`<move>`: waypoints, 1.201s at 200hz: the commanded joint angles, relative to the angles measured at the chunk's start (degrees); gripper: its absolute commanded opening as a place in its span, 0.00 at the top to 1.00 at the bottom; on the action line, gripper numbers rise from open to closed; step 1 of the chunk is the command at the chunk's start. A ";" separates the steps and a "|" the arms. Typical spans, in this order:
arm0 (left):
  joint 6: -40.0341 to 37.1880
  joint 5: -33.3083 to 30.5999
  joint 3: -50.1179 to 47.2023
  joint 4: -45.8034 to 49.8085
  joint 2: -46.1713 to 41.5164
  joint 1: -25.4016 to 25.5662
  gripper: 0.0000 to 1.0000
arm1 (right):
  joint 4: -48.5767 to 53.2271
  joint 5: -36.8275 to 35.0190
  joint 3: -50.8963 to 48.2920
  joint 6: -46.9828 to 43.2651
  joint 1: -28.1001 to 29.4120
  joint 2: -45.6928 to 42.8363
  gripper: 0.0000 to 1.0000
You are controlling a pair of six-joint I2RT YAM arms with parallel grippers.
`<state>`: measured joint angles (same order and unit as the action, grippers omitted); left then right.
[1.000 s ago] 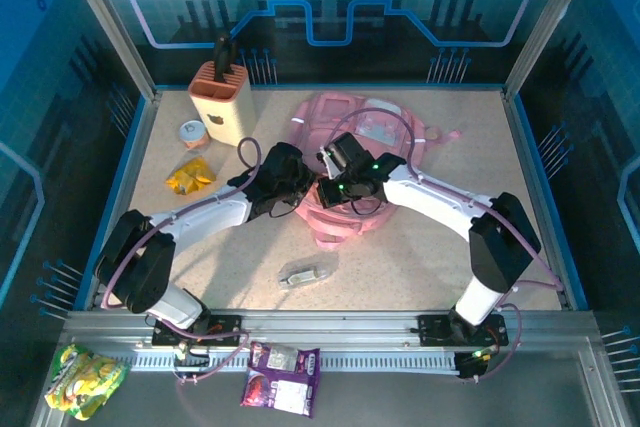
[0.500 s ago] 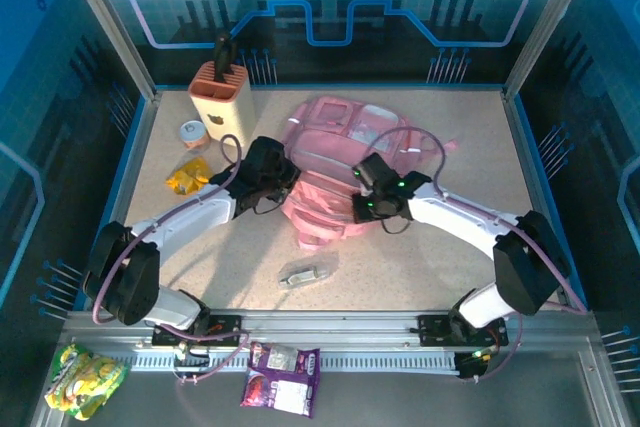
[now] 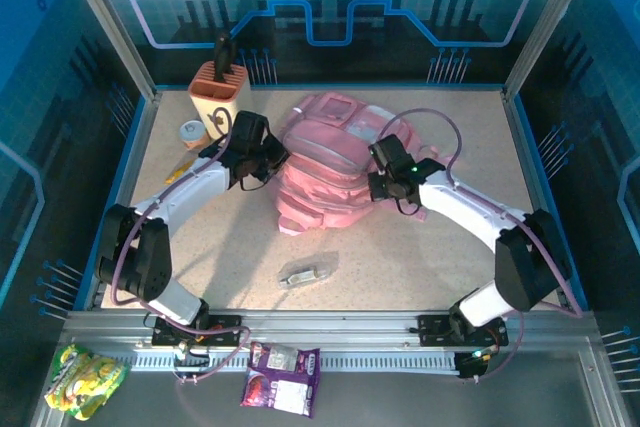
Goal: Pack the student bag
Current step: Zip the student bag at the center of the table.
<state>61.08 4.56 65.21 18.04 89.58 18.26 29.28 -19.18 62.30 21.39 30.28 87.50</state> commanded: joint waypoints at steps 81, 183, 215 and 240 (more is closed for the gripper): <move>-16.43 6.71 5.77 5.05 2.89 -5.88 1.00 | -7.14 3.57 6.52 -7.20 -7.72 6.66 1.00; -21.21 7.19 5.88 8.98 0.29 -2.88 0.76 | -4.11 15.64 8.06 -2.97 -7.67 3.97 0.54; -16.68 -1.26 1.13 8.45 -5.93 3.86 0.44 | -2.47 26.41 6.93 8.74 -8.07 0.74 0.41; -12.22 -10.87 -0.75 8.79 -8.72 11.40 0.35 | -1.08 30.63 10.69 12.42 -10.69 7.41 0.43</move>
<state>44.80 3.25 66.22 25.89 84.16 24.21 25.80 3.53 70.43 26.81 21.91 89.17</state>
